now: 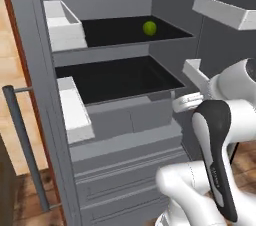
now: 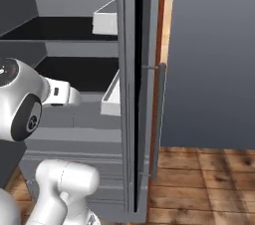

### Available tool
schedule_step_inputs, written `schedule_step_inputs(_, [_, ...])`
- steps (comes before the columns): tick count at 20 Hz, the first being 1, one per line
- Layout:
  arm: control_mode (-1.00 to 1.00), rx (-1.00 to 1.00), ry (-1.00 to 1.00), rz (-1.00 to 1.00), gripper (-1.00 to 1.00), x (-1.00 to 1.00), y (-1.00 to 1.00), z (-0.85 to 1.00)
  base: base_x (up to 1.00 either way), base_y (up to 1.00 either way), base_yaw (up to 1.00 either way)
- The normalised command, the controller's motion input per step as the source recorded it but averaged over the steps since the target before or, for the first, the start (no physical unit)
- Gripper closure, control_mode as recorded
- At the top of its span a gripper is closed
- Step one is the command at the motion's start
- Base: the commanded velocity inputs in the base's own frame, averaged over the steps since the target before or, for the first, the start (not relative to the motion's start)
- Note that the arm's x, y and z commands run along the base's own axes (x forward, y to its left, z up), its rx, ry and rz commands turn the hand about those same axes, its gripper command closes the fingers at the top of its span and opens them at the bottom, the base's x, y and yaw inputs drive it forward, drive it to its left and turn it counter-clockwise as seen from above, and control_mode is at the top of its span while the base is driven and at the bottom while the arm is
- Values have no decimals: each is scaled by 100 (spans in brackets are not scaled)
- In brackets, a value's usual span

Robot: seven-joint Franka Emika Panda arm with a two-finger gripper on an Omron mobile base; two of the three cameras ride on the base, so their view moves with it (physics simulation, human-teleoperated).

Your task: Grab the garlic and lime from the fridge, place them in the blender, close the lid, and turn on the blender to create a marinade.

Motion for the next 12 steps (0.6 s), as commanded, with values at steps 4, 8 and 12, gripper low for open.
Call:
schedule_step_inputs(4, [100,0,0,0,-100,0,0,0,36,40,-20])
schedule_step_inputs(8, [100,0,0,0,-100,0,0,0,23,44,1])
schedule_step_inputs(12, [100,0,0,0,-100,0,0,0,41,0,25])
